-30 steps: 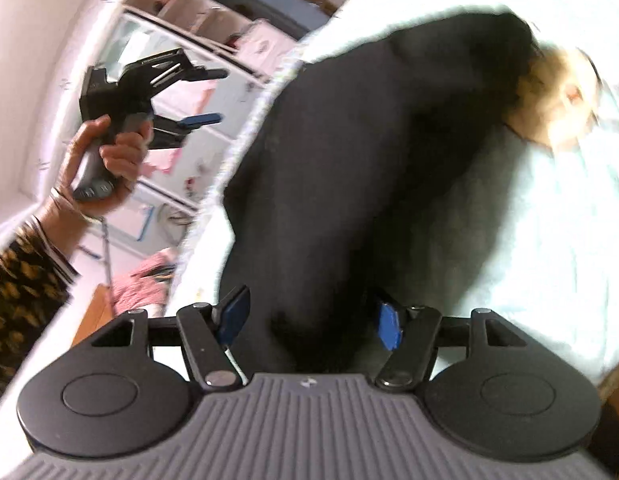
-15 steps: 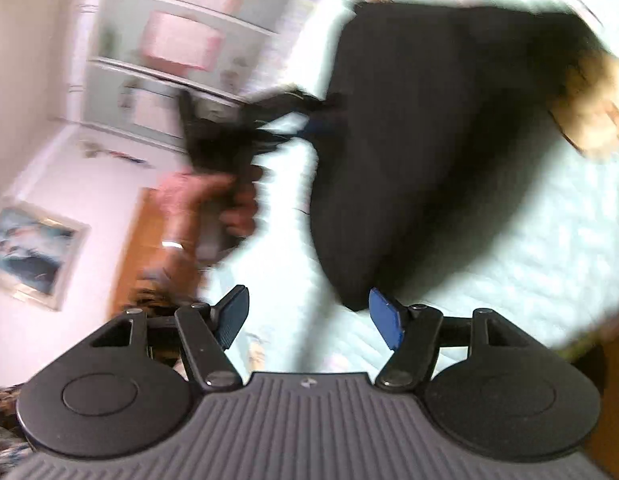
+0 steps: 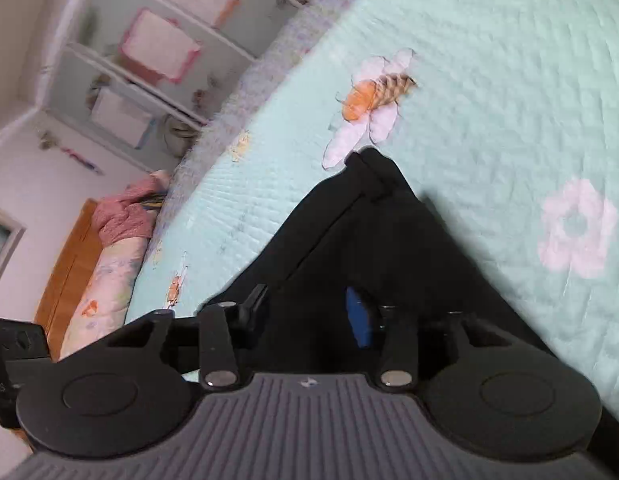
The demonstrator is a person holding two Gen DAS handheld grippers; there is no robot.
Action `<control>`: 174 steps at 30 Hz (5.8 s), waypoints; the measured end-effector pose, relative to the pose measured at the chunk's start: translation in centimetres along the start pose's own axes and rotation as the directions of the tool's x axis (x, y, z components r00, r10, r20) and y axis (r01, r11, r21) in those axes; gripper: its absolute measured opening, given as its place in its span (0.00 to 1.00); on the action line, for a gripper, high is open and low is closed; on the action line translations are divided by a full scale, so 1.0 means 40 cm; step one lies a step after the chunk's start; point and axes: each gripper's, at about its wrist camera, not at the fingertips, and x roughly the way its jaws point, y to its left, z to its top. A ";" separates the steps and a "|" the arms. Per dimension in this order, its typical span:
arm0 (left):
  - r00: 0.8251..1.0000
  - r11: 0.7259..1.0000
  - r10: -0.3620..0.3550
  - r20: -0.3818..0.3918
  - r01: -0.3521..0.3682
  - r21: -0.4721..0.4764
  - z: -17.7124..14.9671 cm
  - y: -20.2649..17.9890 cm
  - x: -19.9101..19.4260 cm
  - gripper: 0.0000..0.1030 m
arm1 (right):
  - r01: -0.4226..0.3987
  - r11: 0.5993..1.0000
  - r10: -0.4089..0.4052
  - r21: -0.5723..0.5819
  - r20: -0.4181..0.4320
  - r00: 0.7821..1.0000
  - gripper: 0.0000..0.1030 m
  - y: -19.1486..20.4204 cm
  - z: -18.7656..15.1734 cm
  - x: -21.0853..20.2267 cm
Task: Fold clothes
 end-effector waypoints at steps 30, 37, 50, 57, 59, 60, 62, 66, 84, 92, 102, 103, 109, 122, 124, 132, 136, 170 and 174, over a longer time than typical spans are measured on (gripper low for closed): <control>0.965 0.959 -0.261 -0.032 0.255 -0.124 0.004 0.010 0.138 0.55 | 0.021 0.998 -0.013 0.062 -0.128 0.992 0.59 -0.151 0.013 0.026; 0.986 0.954 -0.152 -0.070 0.128 -0.273 -0.006 0.062 0.209 0.64 | 0.179 0.981 -0.161 0.078 -0.196 0.967 0.72 -0.204 0.033 0.149; 0.988 0.959 -0.116 0.098 0.137 -0.249 -0.053 0.040 -0.003 0.67 | -0.128 0.982 0.137 0.139 -0.062 0.989 0.74 -0.023 -0.058 -0.065; 0.999 0.999 0.008 -0.054 -0.006 0.042 -0.121 -0.100 0.095 0.69 | 0.076 0.964 -0.057 0.256 -0.081 0.995 0.38 -0.129 -0.098 0.053; 0.999 1.000 0.006 -0.037 -0.005 0.028 -0.113 -0.094 0.064 0.66 | 0.073 0.966 -0.062 0.247 -0.053 0.997 0.41 -0.101 -0.093 0.013; 1.000 1.000 0.001 -0.027 -0.001 0.012 -0.110 -0.088 0.045 0.66 | 0.069 0.970 -0.063 0.233 -0.035 0.997 0.45 -0.082 -0.091 -0.012; 0.999 0.999 -0.036 0.011 0.036 -0.017 -0.112 -0.074 -0.010 0.66 | 0.041 0.979 -0.042 0.200 0.004 0.999 0.57 -0.046 -0.102 -0.060; 0.986 0.986 -0.163 0.015 0.163 0.021 -0.165 -0.105 -0.087 0.68 | 0.020 0.979 -0.029 0.203 0.045 0.999 0.60 -0.028 -0.168 -0.145; 0.992 0.967 -0.046 -0.115 0.074 0.244 -0.318 -0.171 -0.049 0.69 | 0.111 0.949 -0.135 0.296 0.061 0.989 0.56 -0.058 -0.354 -0.164; 0.989 0.987 0.096 -0.111 -0.080 0.142 -0.301 -0.180 -0.130 0.70 | 0.397 0.918 -0.397 -0.006 -0.040 0.917 0.83 0.155 -0.290 -0.140; 0.944 0.960 0.280 -0.173 -0.270 0.079 -0.253 -0.166 -0.207 0.70 | 0.579 0.788 -0.606 -0.210 -0.094 0.790 0.89 0.331 -0.234 -0.093; 0.935 0.955 0.296 -0.196 -0.286 0.078 -0.237 -0.177 -0.200 0.70 | 0.588 0.774 -0.622 -0.234 -0.114 0.774 0.89 0.344 -0.220 -0.079; 0.870 0.935 0.352 -0.346 -0.343 0.088 -0.176 -0.233 -0.155 0.70 | 0.579 0.714 -0.687 -0.393 -0.234 0.688 0.89 0.381 -0.158 0.002; 0.828 0.942 0.309 -0.468 -0.335 0.029 -0.158 -0.221 -0.096 0.70 | 0.539 0.727 -0.682 -0.425 -0.357 0.638 0.89 0.354 -0.106 0.042; 0.825 0.940 0.312 -0.471 -0.339 0.029 -0.154 -0.221 -0.086 0.70 | 0.538 0.732 -0.678 -0.418 -0.365 0.638 0.89 0.346 -0.103 0.046; 0.823 0.933 0.337 -0.457 -0.358 0.044 -0.149 -0.222 -0.078 0.70 | 0.534 0.744 -0.666 -0.401 -0.372 0.647 0.89 0.332 -0.098 0.048; 0.831 0.931 0.348 -0.434 -0.361 0.056 -0.151 -0.227 -0.083 0.70 | 0.538 0.747 -0.662 -0.391 -0.370 0.651 0.89 0.332 -0.100 0.046; 0.890 0.929 0.369 -0.268 -0.356 0.097 -0.175 -0.217 -0.186 0.69 | 0.550 0.760 -0.646 -0.346 -0.303 0.701 0.89 0.399 -0.151 0.006; 0.900 0.930 0.368 -0.235 -0.355 0.095 -0.187 -0.201 -0.210 0.69 | 0.547 0.770 -0.634 -0.328 -0.295 0.715 0.89 0.417 -0.174 0.000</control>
